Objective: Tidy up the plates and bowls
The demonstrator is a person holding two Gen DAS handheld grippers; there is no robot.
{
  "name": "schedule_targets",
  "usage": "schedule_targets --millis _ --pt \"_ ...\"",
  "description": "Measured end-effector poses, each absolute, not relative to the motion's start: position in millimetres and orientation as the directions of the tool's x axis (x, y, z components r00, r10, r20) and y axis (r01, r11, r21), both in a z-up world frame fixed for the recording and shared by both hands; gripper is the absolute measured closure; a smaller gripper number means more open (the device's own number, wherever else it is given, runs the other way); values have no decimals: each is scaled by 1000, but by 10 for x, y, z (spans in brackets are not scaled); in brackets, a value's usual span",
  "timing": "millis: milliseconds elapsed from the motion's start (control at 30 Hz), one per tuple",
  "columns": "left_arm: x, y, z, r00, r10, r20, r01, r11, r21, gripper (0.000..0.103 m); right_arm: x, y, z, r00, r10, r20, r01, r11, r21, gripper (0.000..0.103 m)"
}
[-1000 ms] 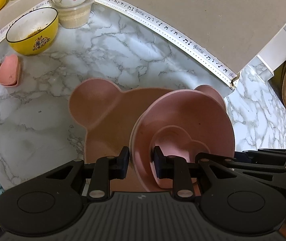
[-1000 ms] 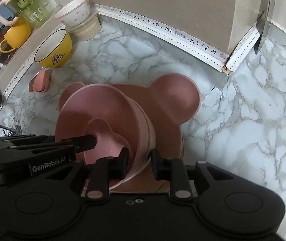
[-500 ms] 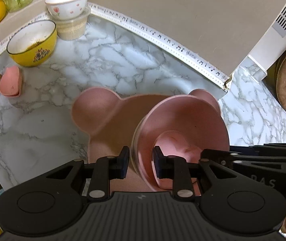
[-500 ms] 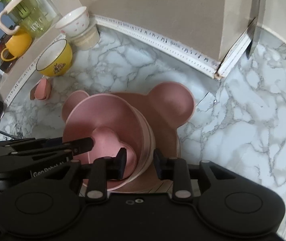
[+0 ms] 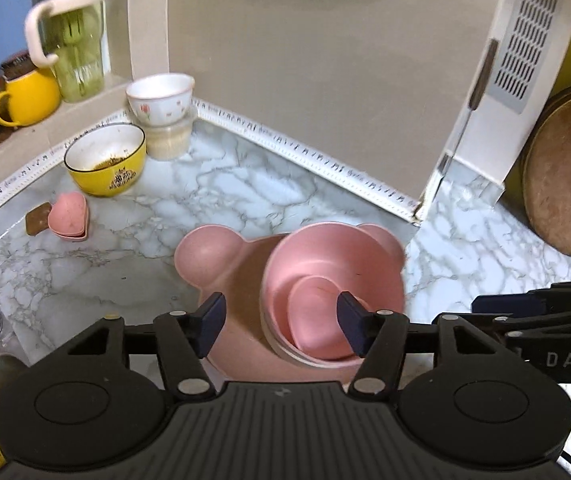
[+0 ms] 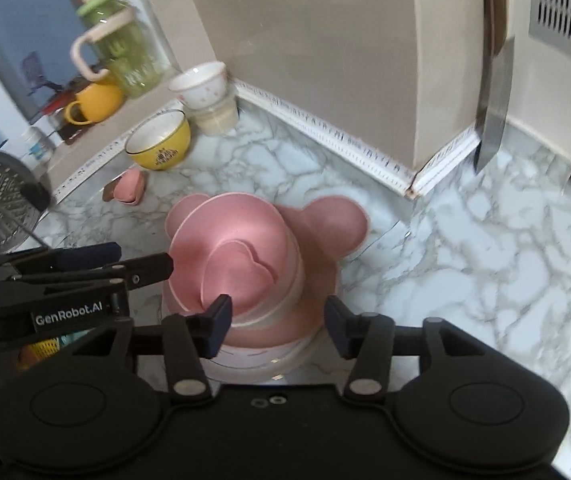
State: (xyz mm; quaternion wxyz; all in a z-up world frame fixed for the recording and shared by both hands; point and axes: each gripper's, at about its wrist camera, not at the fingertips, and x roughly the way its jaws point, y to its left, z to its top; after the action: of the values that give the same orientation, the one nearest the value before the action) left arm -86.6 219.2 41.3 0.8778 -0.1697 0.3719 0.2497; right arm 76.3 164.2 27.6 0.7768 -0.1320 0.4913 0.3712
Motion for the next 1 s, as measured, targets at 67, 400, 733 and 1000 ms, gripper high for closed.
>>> schedule_targets --millis 67,400,733,1000 --pt "-921 2058 436 608 331 -722 -567 817 -102 36 714 1518 339 263 469 -843 -717 680 155 36" --pt "-1148 1395 525 672 396 -626 -552 831 -67 30 402 955 606 367 589 -720 -783 613 103 16" --pt "-1270 1047 529 726 377 -575 -520 848 -100 22 140 499 629 486 635 -601 -762 644 64 0" --pt "-1343 878 500 738 381 -556 -523 845 -115 0 47 252 548 518 613 -597 -709 698 100 0"
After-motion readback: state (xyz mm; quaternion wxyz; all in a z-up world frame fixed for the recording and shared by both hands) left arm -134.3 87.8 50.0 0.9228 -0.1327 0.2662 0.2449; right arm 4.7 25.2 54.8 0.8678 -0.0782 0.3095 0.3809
